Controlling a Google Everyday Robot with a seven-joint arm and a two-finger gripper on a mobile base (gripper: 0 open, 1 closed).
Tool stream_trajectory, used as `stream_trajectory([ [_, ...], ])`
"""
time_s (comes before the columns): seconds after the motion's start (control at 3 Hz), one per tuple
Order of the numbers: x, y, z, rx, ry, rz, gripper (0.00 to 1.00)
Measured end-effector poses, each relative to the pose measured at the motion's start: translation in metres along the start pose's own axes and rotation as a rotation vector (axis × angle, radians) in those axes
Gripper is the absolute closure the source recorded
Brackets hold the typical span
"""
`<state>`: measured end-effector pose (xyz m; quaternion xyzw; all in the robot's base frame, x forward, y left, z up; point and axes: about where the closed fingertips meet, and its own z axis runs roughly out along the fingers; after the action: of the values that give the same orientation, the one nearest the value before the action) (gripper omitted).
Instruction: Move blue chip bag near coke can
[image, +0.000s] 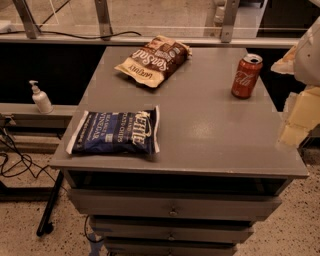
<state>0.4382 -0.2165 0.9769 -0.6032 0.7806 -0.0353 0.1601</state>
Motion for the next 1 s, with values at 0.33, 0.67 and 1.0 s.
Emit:
stream_trajectory([
  [0.33, 0.0, 0.0, 0.0, 0.0, 0.0, 0.0, 0.0],
  [0.67, -0.006, 0.007, 0.006, -0.005, -0.07, 0.009, 0.0],
  [1.0, -0.023, 0.022, 0.028, -0.014, -0.227, 0.036, 0.0],
])
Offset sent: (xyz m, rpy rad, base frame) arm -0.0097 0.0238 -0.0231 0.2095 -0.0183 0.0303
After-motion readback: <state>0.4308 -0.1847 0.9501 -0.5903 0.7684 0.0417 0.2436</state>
